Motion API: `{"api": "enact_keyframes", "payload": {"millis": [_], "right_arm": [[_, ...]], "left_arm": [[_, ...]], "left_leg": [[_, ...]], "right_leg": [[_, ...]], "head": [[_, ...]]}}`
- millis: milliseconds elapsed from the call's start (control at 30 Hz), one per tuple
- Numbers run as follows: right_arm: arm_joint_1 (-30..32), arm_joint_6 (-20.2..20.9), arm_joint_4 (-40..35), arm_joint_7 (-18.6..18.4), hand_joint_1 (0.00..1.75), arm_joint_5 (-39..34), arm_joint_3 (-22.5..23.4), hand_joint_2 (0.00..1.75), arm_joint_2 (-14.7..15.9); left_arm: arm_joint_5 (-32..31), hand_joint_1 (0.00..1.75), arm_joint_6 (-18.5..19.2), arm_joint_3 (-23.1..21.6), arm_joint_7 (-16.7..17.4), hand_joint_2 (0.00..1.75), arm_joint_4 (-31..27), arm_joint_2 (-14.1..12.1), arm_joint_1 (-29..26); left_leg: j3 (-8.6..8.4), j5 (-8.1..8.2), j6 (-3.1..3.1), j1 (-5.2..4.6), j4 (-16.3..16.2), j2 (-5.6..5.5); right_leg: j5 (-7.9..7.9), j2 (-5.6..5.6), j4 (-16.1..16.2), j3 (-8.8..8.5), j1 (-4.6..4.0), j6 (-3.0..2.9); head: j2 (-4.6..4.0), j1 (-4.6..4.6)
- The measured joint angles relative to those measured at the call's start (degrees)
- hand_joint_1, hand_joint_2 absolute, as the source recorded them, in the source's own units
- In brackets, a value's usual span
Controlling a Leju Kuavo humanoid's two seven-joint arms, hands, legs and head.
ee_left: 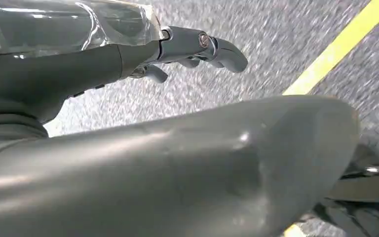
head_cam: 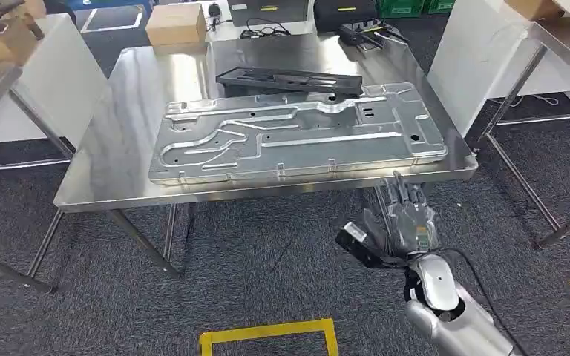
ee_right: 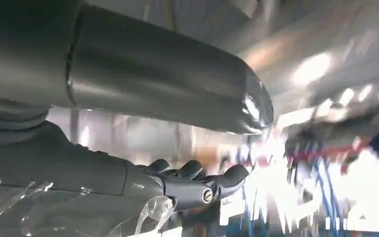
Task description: Take the parts from the cabinet and place them on the table.
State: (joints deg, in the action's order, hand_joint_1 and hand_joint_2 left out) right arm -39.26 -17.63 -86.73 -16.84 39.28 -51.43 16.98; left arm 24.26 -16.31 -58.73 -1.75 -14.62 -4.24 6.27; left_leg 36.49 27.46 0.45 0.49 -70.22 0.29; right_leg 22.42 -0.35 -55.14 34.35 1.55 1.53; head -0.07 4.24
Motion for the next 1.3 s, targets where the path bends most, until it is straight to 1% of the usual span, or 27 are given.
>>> {"api": "enact_keyframes", "payload": {"millis": [33,67,100,233,267,300,367,400,433,467,533,567,600,633,700,733,767,800,867,933,967,1033,1067,1100,1233,1267,1300], "right_arm": [[1.9,-1.9,0.9,1.6,0.0,-2.1,0.4,0.0,0.0],[3.7,-3.7,1.8,3.5,0.0,-4.0,1.0,0.0,-0.1],[5.6,-5.2,3.0,5.3,0.0,-6.5,1.8,0.0,-0.5],[13.4,-8.8,10.8,13.3,0.0,-16.8,4.2,0.0,-1.8],[15.4,-9.7,13.7,16.0,0.0,-19.8,4.8,0.0,-2.1],[17.2,-10.2,17.1,18.7,0.0,-23.4,5.6,0.0,-3.1],[20.4,-10.3,24.0,22.3,0.0,-28.6,6.6,0.0,-4.3],[21.8,-10.0,27.5,23.1,0.0,-31.6,7.2,1.75,-5.1],[23.3,-9.6,30.6,23.7,0.0,-34.8,7.9,1.75,-5.6],[24.8,-8.9,34.5,24.7,0.0,-38.6,8.9,1.75,-6.6],[27.8,-6.9,41.4,22.6,0.0,-44.8,11.0,1.75,-8.4],[29.1,-5.7,44.2,20.7,0.0,-47.7,11.8,1.75,-9.1],[30.3,-4.6,47.0,18.6,0.0,-50.2,13.0,1.75,-9.9],[31.3,-3.5,49.4,16.1,0.0,-52.3,14.2,1.75,-10.6],[32.3,-2.0,53.5,6.1,0.0,-56.2,16.6,1.75,-12.4],[33.0,-1.6,55.1,2.3,0.0,-56.9,17.5,0.0,-13.0],[33.6,-1.3,57.2,-0.7,0.0,-57.4,18.5,0.0,-14.2],[33.8,-1.0,59.2,-3.6,0.0,-57.6,19.6,0.0,-14.8],[34.4,-0.2,61.9,-6.0,0.0,-58.0,21.4,0.0,-16.5],[34.7,0.6,64.0,-5.9,0.0,-58.0,22.6,0.0,-17.8],[34.8,0.6,65.2,-5.5,0.0,-58.2,23.2,0.0,-18.6],[34.9,0.4,66.9,-4.1,0.0,-58.7,24.3,0.0,-19.9],[34.8,0.0,67.3,-2.7,0.0,-59.2,24.8,0.0,-20.5],[34.7,-0.4,67.8,-0.7,0.0,-59.5,25.3,0.0,-21.3],[34.6,-1.6,69.6,8.5,0.0,-57.1,26.5,0.0,-22.0],[34.6,-1.6,69.9,10.1,0.0,-55.9,26.6,0.0,-22.0],[34.6,-1.5,70.3,11.7,0.0,-55.0,26.5,0.0,-21.9]], "left_arm": [[0.1,0.0,0.0,0.0,0.0,0.0,0.0,0.1,0.0],[0.3,0.0,0.0,0.0,0.2,0.0,0.0,0.1,0.1],[0.4,0.0,-0.1,0.0,0.5,0.0,0.0,0.2,0.3],[1.0,0.0,-0.2,0.0,1.5,0.0,0.0,0.5,0.2],[1.2,0.0,-0.3,0.0,1.7,0.0,0.0,0.8,0.2],[1.4,0.0,-0.3,0.0,1.9,0.0,0.0,0.9,0.3],[1.8,0.0,-0.3,0.0,1.9,0.0,0.0,1.1,0.3],[2.1,0.0,-0.3,0.0,1.9,0.0,0.0,1.2,0.1],[2.4,0.0,-0.3,0.0,1.9,0.0,0.0,1.2,0.0],[2.6,0.0,-0.3,0.0,2.0,0.0,0.0,1.4,-0.1],[2.9,0.0,-0.3,0.0,2.6,0.0,0.0,1.8,-0.3],[3.0,0.0,-0.3,0.0,2.8,0.0,0.0,1.9,-0.3],[3.1,0.0,-0.3,0.0,2.9,0.0,0.0,1.9,-0.3],[3.2,0.0,-0.3,0.0,3.0,0.0,0.0,2.0,-0.3],[3.4,0.0,-0.3,0.0,3.3,0.0,0.0,2.0,-0.3],[3.5,0.0,-0.3,0.0,3.7,0.0,0.0,1.9,-0.3],[3.6,0.0,-0.4,0.0,3.8,0.0,0.1,1.9,-0.4],[3.8,0.0,-0.5,0.0,4.0,0.0,0.1,2.0,-0.5],[4.2,0.0,-1.0,0.0,4.3,0.0,0.1,2.2,-0.5],[4.5,0.0,-1.4,0.0,4.8,0.0,0.1,2.2,-0.5],[4.4,0.0,-1.4,0.0,5.2,0.0,0.1,2.3,-0.5],[3.5,0.0,-1.3,-0.1,6.2,0.0,0.1,2.3,-0.5],[3.1,0.0,-1.3,-0.2,6.5,0.0,0.1,2.4,-0.5],[2.5,0.0,-1.3,-0.4,6.9,0.0,0.1,2.4,-0.4],[2.4,0.0,-3.0,-1.3,5.4,0.0,0.1,2.7,-0.4],[3.2,0.0,-3.7,-1.3,4.6,0.0,0.1,3.1,-0.3],[4.0,0.0,-4.5,-1.3,3.5,0.0,0.1,3.2,-0.1]], "left_leg": [[-3.23,-1.69,0.28,-0.02,4.5,-0.01],[-7.09,-1.88,0.72,-0.11,10.0,-0.09],[-10.78,0.35,1.3,-0.45,15.9,-0.25],[-10.01,-0.72,2.55,-0.77,17.3,-0.43],[-9.6,-1.76,2.96,-0.38,17.7,-0.21],[-8.82,-2.43,3.52,-0.43,17.7,-0.39],[-7.11,-3.61,3.92,-0.59,17.7,-0.45],[-6.3,-4.18,3.99,-0.72,17.7,-0.46],[-5.6,-4.74,3.98,-0.84,17.6,-0.45],[-5.21,-5.22,3.9,-0.9,17.6,-0.42],[-4.2,-5.95,3.6,-0.91,17.3,-0.44],[-3.94,-6.15,3.39,-0.9,17.1,-0.48],[-3.74,-6.25,3.16,-1.18,16.7,-0.53],[-3.52,-6.33,2.96,-1.27,16.2,-0.56],[-3.07,-6.86,2.18,-1.4,16.0,-0.35],[-3.05,-6.97,1.91,-1.31,16.0,-0.25],[-2.83,-6.49,1.65,-0.98,15.4,-0.25],[-2.12,-4.38,1.14,-0.88,13.5,-0.29],[1.25,1.81,0.25,-0.39,4.4,-0.3],[3.45,4.72,-0.19,-0.13,-3.0,-0.3],[2.78,4.18,-0.18,-0.1,-2.8,-0.3],[-2.41,0.59,0.22,-0.11,4.9,-0.51],[-6.13,-1.32,0.7,-0.18,11.0,-1.25],[-9.24,-1.66,1.25,-0.18,15.9,-3.33],[-9.22,-1.7,1.93,-0.7,17.0,-2.44],[-9.38,-2.45,2.68,0.07,17.9,-1.88],[-9.31,-2.64,2.96,-0.11,18.0,-1.37]], "right_leg": [[-0.5,-0.03,0.0,0.55,-0.01,0.19],[-1.02,-0.06,0.0,0.94,0.0,0.4],[-1.44,-0.15,-0.1,1.24,-0.2,0.8],[-3.38,-0.44,1.2,0.78,-0.14,2.33],[-2.51,-0.22,0.5,1.21,0.23,2.41],[1.05,-0.02,-1.5,2.2,-0.05,2.41],[8.34,0.02,-10.2,4.69,0.09,2.64],[10.01,0.07,-14.5,5.72,0.04,2.78],[9.63,0.07,-17.6,6.11,0.04,2.85],[7.6,0.08,-18.5,5.55,0.02,2.85],[3.06,0.06,-12.8,0.32,0.04,2.68],[2.92,-0.03,-7.5,-3.61,0.05,2.56],[4.87,-0.15,-2.1,-7.28,-0.13,2.37],[5.9,-0.08,0.7,-8.86,-0.39,1.99],[6.51,0.27,1.1,-8.25,-0.4,1.06],[6.28,0.3,1.2,-8.18,-0.4,0.65],[5.89,0.23,1.3,-8.02,-0.11,0.1],[5.64,0.25,1.3,-7.79,-0.13,-0.29],[5.01,0.24,1.3,-6.97,-0.29,-0.8],[4.4,0.52,1.3,-6.2,-0.42,-0.86],[4.11,0.89,1.3,-5.89,-0.42,-0.74],[3.66,1.84,1.3,-5.46,-0.42,-0.39],[3.46,2.34,1.3,-5.35,-0.42,-0.21],[3.29,2.58,1.3,-5.24,-0.28,-0.05],[2.31,4.25,1.6,-4.76,-0.4,1.42],[2.48,4.43,1.2,-4.57,-0.65,1.76],[3.67,2.88,-0.2,-3.83,-0.7,1.78]], "head": [[0.0,-0.02],[0.0,0.0],[0.0,0.0],[0.0,0.02],[0.0,0.02],[0.0,-0.02],[0.0,0.0],[0.0,-0.04],[0.0,-0.02],[0.0,-0.02],[0.0,-0.02],[0.0,-0.02],[0.0,-0.04],[0.0,0.0],[0.0,0.0],[0.0,0.02],[0.0,0.02],[0.0,0.07],[0.0,0.09],[0.0,0.07],[0.0,0.04],[0.0,0.04],[0.0,0.04],[0.0,0.04],[0.0,0.04],[0.0,0.02],[0.0,0.0]]}}
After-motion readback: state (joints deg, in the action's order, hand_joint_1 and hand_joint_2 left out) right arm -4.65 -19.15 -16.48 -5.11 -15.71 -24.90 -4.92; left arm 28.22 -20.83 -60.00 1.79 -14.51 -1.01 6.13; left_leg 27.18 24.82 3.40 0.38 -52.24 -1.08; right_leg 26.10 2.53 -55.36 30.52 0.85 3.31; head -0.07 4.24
